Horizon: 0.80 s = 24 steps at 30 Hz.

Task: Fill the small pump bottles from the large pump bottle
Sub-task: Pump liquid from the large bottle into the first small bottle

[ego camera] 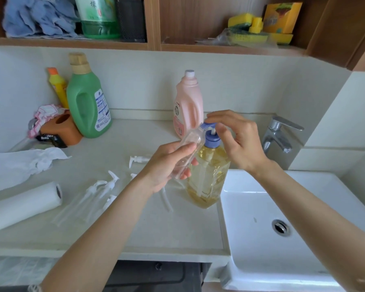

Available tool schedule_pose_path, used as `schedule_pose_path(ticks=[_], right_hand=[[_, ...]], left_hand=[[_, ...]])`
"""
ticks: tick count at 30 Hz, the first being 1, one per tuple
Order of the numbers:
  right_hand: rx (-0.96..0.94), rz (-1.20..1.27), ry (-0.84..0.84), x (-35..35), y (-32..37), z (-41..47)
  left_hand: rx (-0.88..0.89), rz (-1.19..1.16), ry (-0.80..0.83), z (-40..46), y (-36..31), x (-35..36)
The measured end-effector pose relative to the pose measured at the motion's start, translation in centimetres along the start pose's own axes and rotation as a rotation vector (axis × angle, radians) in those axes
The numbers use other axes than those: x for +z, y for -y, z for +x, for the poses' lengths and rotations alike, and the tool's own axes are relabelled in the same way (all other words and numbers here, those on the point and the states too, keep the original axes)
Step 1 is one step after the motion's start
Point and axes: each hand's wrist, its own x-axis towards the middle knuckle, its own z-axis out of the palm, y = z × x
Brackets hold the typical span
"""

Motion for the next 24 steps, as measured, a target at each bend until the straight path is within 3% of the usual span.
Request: schedule_pose_path(ticks=[6, 13, 24], right_hand=[[-0.003, 0.037, -0.137, 1.2, -0.8, -1.0], [-0.013, 0.092, -0.255, 3.4, -1.8, -2.4], [-0.034, 0.004, -0.081, 0.6, -0.7, -0.7]], left_hand=[[-0.065, -0.165, 0.054, 0.7, 1.1, 0.1], [-0.144, -0.152, 0.025, 1.3, 2.3, 0.2], [-0.06, -0.088, 0.004, 0.6, 0.4, 0.6]])
